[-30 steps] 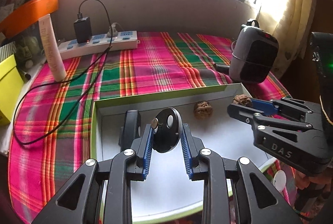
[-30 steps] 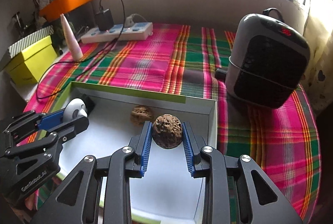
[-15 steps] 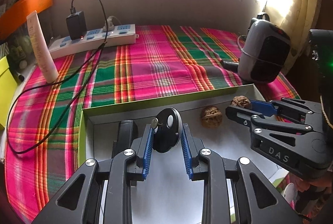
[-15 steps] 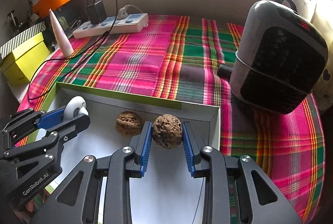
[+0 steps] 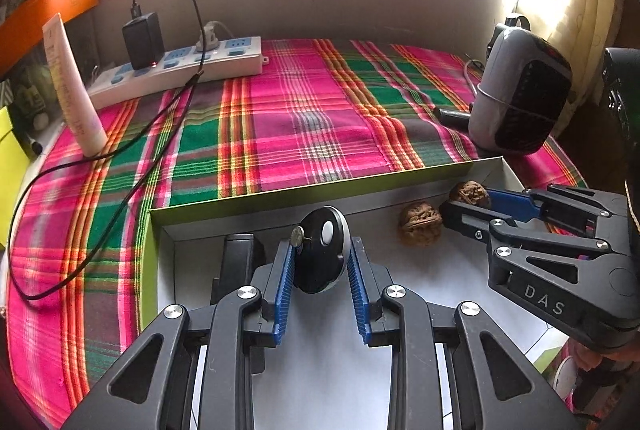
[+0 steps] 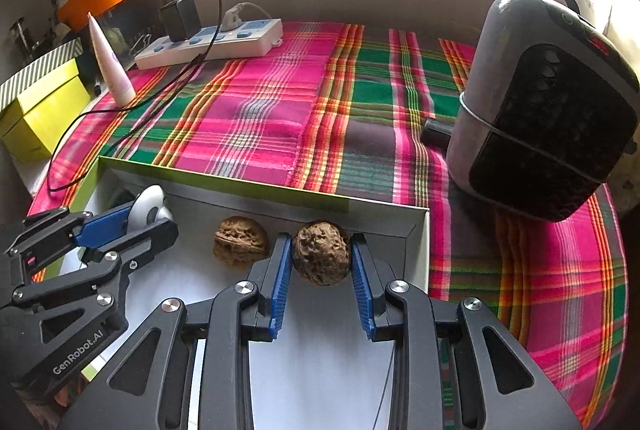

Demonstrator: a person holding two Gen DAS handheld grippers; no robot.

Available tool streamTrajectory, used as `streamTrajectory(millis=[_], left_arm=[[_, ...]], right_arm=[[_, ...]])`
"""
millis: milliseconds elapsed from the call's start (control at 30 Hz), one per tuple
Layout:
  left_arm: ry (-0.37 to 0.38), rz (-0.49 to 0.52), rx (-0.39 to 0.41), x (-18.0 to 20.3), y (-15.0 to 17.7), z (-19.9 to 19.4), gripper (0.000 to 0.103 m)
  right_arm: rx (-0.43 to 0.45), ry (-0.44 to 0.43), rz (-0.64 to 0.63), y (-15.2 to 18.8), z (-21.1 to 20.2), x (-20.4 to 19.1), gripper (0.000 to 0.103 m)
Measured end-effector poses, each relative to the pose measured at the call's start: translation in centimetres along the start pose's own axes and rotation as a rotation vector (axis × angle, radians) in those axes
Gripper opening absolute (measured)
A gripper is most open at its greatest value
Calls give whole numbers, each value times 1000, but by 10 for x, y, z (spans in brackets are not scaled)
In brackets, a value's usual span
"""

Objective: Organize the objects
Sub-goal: 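Lower the round toy into the box with the left tool while the right tool lowers the walnut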

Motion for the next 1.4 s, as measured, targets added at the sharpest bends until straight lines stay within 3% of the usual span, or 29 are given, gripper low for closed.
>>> streamTrajectory(millis=[700, 933, 1400], left_arm=[[-2, 2, -3, -1, 0, 0, 28], [-1, -2, 5, 0, -3, -5, 32], [-7, -10, 26, 0, -1, -20, 35]], right_arm=[[-8, 15, 3, 0, 2, -1, 31], [6, 10, 14, -1, -3, -2, 43], [40, 9, 43, -1, -21, -3, 43]])
Point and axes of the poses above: each gripper's, at about its wrist camera, not at the fingertips, and z roughly the way its jaws point, x to its right, y to its underside, the point moved 8 cm from there along z, roughly the way its jaws point, and after that the axes turned 9 degrees about x, right-handed, at the moved point
